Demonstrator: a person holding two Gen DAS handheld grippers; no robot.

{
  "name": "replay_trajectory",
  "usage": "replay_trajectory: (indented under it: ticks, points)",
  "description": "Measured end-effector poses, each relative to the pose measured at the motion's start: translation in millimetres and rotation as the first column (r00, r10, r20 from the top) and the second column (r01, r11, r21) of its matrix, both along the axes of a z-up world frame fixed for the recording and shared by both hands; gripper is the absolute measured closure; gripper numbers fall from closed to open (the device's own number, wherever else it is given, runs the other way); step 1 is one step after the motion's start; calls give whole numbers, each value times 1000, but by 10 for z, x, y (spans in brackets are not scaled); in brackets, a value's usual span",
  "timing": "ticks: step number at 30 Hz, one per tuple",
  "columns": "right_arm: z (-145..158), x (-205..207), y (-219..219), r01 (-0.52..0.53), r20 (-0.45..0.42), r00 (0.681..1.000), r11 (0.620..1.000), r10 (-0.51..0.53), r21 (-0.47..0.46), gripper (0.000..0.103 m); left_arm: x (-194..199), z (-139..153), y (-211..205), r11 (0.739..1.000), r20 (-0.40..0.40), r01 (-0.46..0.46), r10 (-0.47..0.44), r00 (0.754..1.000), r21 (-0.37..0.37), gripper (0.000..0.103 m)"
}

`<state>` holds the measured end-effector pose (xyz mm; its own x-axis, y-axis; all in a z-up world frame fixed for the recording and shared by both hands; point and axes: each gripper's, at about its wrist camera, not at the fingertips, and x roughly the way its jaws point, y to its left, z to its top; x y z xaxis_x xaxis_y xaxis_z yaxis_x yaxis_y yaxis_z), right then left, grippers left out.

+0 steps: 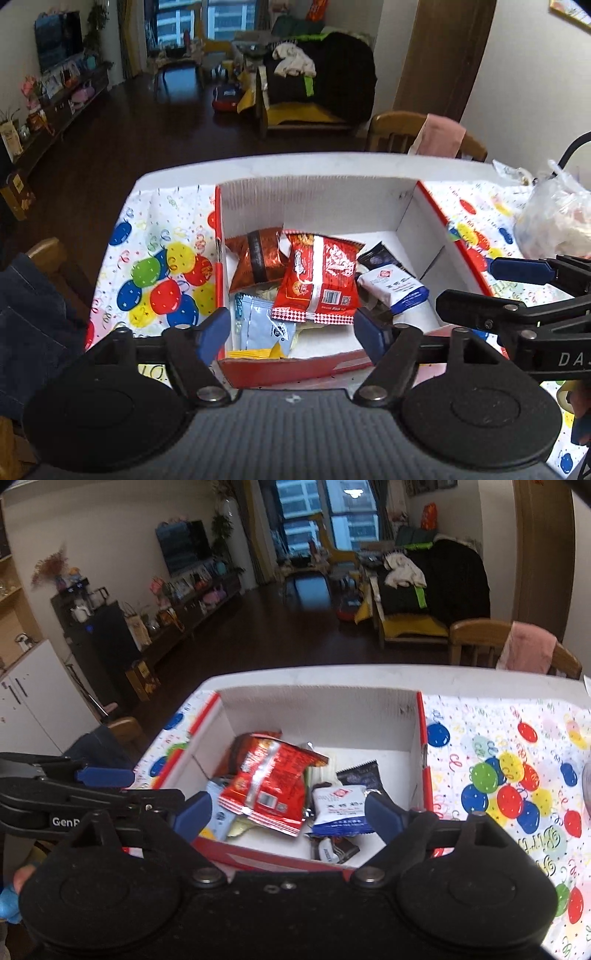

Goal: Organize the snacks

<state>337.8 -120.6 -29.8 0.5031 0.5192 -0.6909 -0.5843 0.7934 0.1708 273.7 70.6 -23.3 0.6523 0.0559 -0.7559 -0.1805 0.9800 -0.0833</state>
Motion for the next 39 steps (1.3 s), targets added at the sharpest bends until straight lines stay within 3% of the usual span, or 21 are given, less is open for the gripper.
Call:
replay_trajectory:
  ticks: [7, 10, 17, 21, 39]
  points:
    - [187, -250, -107, -8, 57, 998, 999, 6, 34, 8, -319, 215, -35, 1000, 78, -6, 8, 997, -21, 20]
    - [241, -343, -153, -6, 73, 997, 999, 2, 44, 0, -438, 288, -65, 1000, 106, -2, 4, 994, -19, 17]
    - [316, -488, -269, 3, 90, 996, 998, -9, 66, 0, -687, 386, -120, 1000, 148, -2, 4, 989, -14, 16]
    - [345, -560, -314, 11, 96, 995, 997, -18, 76, 0, -809, 416, -131, 999, 162, 0, 5, 987, -35, 1]
    - [413, -705, -412, 31, 129, 991, 995, -44, 98, 0, -992, 541, -183, 999, 188, -19, 26, 982, -38, 1]
